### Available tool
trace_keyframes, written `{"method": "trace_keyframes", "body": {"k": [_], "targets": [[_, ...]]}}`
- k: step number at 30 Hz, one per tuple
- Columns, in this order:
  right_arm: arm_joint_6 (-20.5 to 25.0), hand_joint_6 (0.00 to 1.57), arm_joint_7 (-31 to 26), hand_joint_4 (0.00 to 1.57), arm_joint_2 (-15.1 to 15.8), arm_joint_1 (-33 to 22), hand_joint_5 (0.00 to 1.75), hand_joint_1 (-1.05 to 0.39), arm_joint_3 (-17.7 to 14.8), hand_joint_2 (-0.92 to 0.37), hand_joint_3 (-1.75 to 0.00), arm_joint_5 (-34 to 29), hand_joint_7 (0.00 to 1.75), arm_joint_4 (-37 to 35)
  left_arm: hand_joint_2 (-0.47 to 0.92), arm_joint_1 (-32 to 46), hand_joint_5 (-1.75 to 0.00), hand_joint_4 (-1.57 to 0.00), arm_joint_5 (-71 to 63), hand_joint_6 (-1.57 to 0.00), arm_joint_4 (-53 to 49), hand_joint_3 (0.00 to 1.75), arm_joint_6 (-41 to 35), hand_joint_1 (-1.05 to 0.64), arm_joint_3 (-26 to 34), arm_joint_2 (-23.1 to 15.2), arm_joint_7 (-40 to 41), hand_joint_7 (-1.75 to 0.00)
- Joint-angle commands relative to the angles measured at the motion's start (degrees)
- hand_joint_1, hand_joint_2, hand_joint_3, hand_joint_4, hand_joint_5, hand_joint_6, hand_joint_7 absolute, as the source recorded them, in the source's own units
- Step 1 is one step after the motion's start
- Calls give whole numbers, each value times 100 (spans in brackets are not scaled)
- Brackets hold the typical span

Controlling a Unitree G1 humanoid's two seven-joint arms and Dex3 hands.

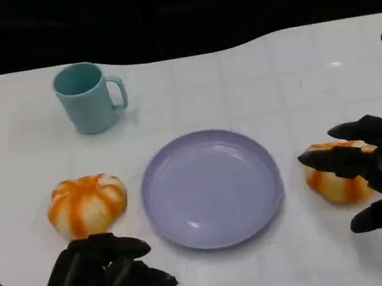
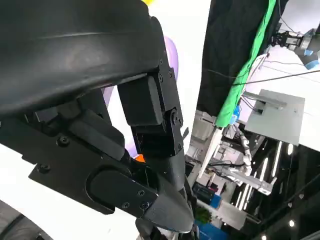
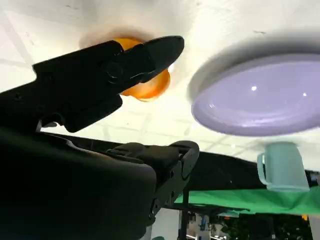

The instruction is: Grasp the bread from the table and place it into the plate.

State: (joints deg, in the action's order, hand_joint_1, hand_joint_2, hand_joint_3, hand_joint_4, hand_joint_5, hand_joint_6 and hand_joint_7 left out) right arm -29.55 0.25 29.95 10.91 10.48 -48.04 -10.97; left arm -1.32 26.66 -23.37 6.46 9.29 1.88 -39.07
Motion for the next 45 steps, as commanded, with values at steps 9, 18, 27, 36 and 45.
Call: {"method": "trace_keyframes", "body": {"k": [9,18,27,36,45], "targets": [[291,34,-418,10,169,865,33,-49,693,-82,0,-404,0,-1071,79,49,-21,-157,-16,-157,41,0,22,-100,40,-79,38,-1],[338,34,-362,13,182,1267,26,-45,1091,-82,0,-390,0,-1668,79,83,-21,-157,-29,-157,99,0,10,-100,28,-75,70,-2],[429,33,-255,18,144,1573,20,-44,1480,-83,0,-429,0,-2115,78,101,-21,-157,-7,-157,153,0,-56,-100,26,-63,97,-1],[454,37,-382,26,-5,1841,17,-39,1683,-83,0,-362,1,-2486,78,112,-22,-157,-7,-157,184,0,-70,-101,20,-60,126,-2],[157,77,-1518,85,-270,2269,18,-15,1822,-85,0,-425,7,-3346,78,162,-22,-157,13,-157,266,0,-99,-99,22,-51,133,-1]]}}
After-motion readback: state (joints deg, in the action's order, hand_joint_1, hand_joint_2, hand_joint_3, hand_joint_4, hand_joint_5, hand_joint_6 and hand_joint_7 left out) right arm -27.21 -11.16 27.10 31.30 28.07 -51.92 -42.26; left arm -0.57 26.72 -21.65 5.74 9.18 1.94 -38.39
